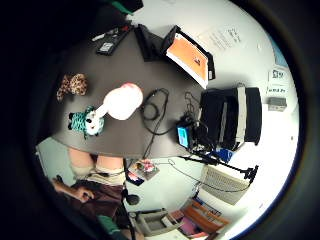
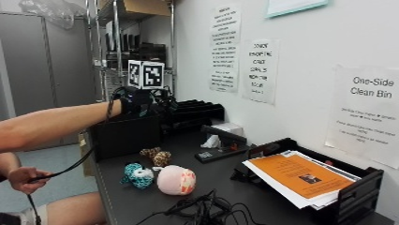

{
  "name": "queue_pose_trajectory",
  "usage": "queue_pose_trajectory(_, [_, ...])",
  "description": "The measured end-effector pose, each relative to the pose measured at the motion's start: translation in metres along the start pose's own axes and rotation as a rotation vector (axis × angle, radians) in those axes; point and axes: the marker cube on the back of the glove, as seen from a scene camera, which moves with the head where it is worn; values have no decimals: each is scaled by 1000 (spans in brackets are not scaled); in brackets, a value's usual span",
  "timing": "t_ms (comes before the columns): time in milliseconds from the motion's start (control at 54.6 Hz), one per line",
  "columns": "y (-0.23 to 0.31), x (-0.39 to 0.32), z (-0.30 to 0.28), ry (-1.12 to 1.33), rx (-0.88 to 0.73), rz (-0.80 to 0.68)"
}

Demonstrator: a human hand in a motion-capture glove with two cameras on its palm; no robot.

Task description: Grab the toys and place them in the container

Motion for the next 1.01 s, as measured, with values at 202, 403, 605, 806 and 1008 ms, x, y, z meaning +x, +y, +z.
queue_pose_trajectory(202, [-7,4,-5,6,7,6])
queue_pose_trajectory(403, [-19,11,-8,-3,-16,20])
queue_pose_trajectory(605, [-33,18,2,5,-32,20])
queue_pose_trajectory(806, [-47,29,22,-8,-43,35])
queue_pose_trajectory(1008, [-62,37,56,-33,-20,69])
